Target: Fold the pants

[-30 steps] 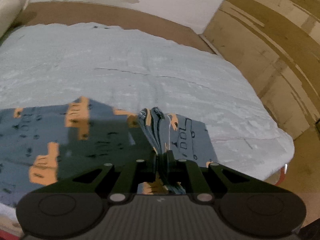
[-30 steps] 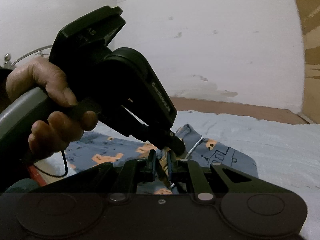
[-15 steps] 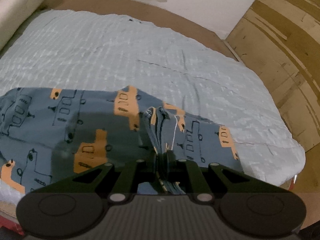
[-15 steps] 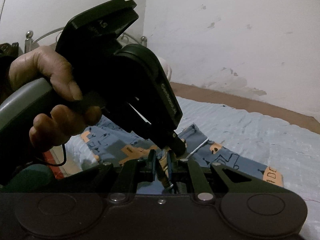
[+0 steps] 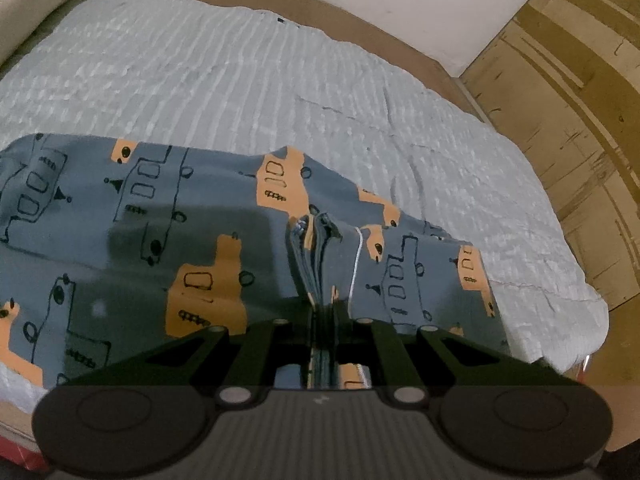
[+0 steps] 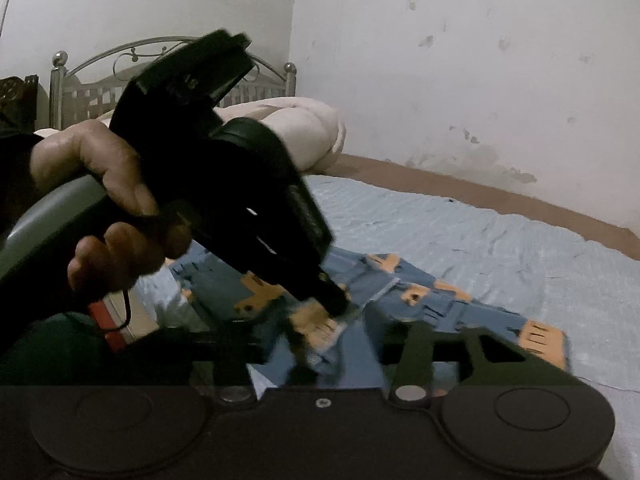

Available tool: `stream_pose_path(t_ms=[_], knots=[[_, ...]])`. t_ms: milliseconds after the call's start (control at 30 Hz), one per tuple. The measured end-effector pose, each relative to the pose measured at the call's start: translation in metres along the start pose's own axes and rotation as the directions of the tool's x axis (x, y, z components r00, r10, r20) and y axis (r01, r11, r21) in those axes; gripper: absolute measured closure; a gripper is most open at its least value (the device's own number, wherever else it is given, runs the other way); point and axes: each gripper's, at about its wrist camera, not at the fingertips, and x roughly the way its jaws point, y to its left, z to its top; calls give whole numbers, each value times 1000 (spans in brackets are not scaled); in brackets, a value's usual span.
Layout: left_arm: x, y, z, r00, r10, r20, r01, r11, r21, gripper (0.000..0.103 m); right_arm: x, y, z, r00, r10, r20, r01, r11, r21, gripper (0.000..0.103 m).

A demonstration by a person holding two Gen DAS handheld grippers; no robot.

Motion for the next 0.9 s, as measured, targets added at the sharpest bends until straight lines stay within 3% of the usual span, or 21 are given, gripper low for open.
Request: stream_pose_path(t_ms=[67, 200, 267, 333, 400, 467, 567, 667, 733, 900], knots=[[1, 2, -2, 1000, -1, -1, 1, 1000, -4, 94, -6, -7, -5, 999, -34, -8, 34, 999, 2, 20], [1, 3, -5, 1000, -3, 5, 3, 1000, -8, 94, -13, -25, -13, 992, -129, -16, 129, 991, 22, 3], [2, 2, -5, 1000, 12, 8, -12, 1000, -5, 91, -11, -36, -17, 982, -189, -25, 190, 981, 39, 1], [0, -1, -7, 999, 43, 26, -44, 999, 5, 80, -10, -44, -22, 967, -252, -45, 254, 966, 48, 1], [-4, -7, -9, 995, 84, 61, -85, 996, 22, 34, -9, -54, -27, 948, -313, -62, 316, 947, 54, 1], [-7, -14, -11, 986, 114, 122, -121, 991, 55, 11, -9, -62, -30, 930, -361, -65, 364, 929, 59, 1], [-1, -30, -17, 953, 220, 206, -248, 962, 118, 9, -3, -75, -33, 908, -413, -66, 417, 906, 65, 1], [13, -35, -26, 931, 292, 218, -325, 937, 132, 9, 5, -88, -41, 876, -472, -96, 479, 876, 58, 1], [17, -31, -34, 927, 295, 231, -333, 932, 144, 9, 5, -95, -49, 857, -503, -109, 510, 858, 58, 1], [9, -19, -52, 918, 272, 289, -323, 935, 147, 7, -11, -115, -65, 859, -500, -113, 510, 854, 100, 1]])
